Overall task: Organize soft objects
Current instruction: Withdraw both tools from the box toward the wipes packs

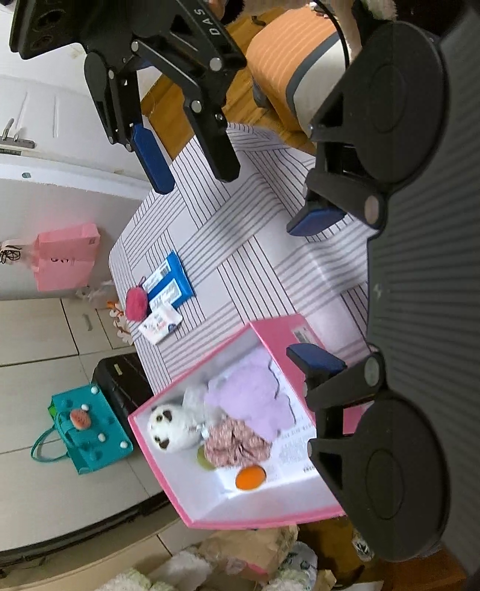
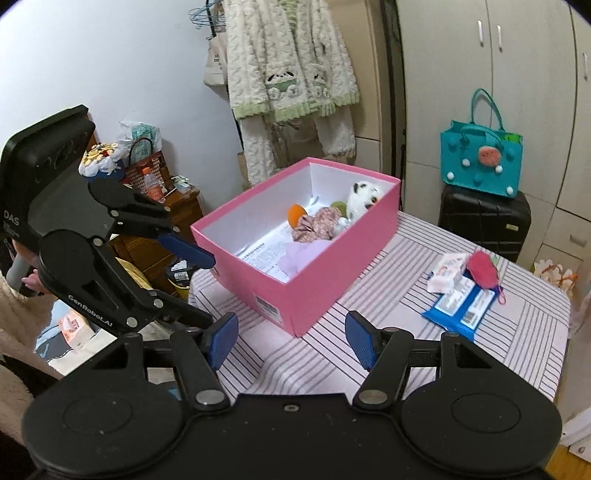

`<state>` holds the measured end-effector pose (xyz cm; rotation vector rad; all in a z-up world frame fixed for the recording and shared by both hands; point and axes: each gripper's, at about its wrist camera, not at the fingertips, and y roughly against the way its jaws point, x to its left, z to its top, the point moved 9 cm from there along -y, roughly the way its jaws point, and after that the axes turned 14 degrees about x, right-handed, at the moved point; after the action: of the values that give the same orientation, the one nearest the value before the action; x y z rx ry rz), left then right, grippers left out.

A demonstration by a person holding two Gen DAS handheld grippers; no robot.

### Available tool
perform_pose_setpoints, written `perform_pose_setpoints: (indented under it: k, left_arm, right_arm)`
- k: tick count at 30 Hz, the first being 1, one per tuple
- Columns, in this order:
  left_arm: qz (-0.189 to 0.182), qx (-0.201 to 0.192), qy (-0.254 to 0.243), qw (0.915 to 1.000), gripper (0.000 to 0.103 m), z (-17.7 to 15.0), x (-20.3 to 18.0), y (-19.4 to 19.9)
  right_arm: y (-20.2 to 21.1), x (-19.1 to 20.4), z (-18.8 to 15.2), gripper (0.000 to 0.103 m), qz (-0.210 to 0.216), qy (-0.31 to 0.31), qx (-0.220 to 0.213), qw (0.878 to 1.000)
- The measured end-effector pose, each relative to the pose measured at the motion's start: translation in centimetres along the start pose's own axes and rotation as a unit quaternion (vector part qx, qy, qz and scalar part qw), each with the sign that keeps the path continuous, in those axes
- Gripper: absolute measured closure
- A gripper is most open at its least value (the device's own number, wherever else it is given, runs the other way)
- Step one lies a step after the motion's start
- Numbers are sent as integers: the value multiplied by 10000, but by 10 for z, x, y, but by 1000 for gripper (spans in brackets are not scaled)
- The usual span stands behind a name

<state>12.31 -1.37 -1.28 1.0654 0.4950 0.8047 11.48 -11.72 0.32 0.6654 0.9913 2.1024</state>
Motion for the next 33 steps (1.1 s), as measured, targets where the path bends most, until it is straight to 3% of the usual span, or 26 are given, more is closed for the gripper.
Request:
perform_pose_setpoints:
  k: [7,20,26,33]
  left_arm:
    - [-166,-138,4,9998,39,21,-16,-18]
    - [-398,-936,145,9947,39,80,-31,-34]
    - [-351,-1203,420,9912,39,107,-28,-51]
    - [-110,-1437,814,9862,39,137,-21,-73]
  right_arm:
    - [-9,-31,-10,34,-11,-251,44,9997]
    - [-4,-94,-11,34,-299,-583,-369,9972]
    - [-7,-125,-6,33,-568,-565,-618,9949]
    - [-9,-165,8,33,-1211,-353,-1001,9869]
